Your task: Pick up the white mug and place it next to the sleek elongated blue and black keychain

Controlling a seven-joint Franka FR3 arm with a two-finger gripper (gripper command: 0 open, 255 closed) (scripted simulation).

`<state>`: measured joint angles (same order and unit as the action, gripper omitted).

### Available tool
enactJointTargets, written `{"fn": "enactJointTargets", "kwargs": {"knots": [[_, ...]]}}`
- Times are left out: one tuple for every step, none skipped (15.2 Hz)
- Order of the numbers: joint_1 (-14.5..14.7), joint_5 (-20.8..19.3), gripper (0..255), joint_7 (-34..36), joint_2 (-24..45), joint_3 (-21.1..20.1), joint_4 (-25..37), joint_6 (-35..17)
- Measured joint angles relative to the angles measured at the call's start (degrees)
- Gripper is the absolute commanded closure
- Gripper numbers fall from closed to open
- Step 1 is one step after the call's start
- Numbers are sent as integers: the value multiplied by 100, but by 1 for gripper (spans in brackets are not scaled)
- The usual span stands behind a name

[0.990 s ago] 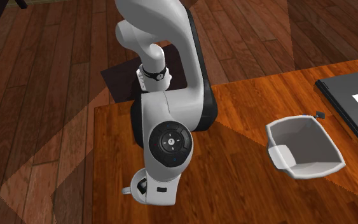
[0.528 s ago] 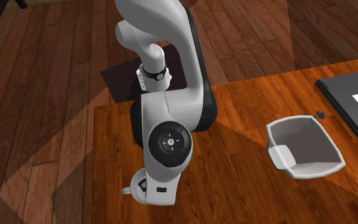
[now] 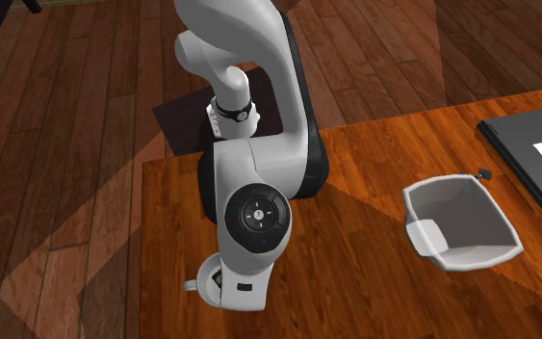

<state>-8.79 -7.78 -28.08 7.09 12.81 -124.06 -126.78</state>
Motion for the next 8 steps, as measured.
{"fn": "enactJointTargets", "kwargs": {"knots": [[0, 0, 255, 0, 0, 0, 0, -1], [2, 0, 255, 0, -13, -1, 23, 37], [6, -4, 255, 0, -50, -2, 44, 94], [6, -12, 255, -6, -103, 0, 60, 162], [8, -15, 255, -9, -138, 0, 90, 226], [12, -18, 255, -10, -174, -1, 122, 294], [12, -18, 255, -18, -197, -1, 167, 360], [18, -25, 255, -13, -252, -4, 183, 431]]}}
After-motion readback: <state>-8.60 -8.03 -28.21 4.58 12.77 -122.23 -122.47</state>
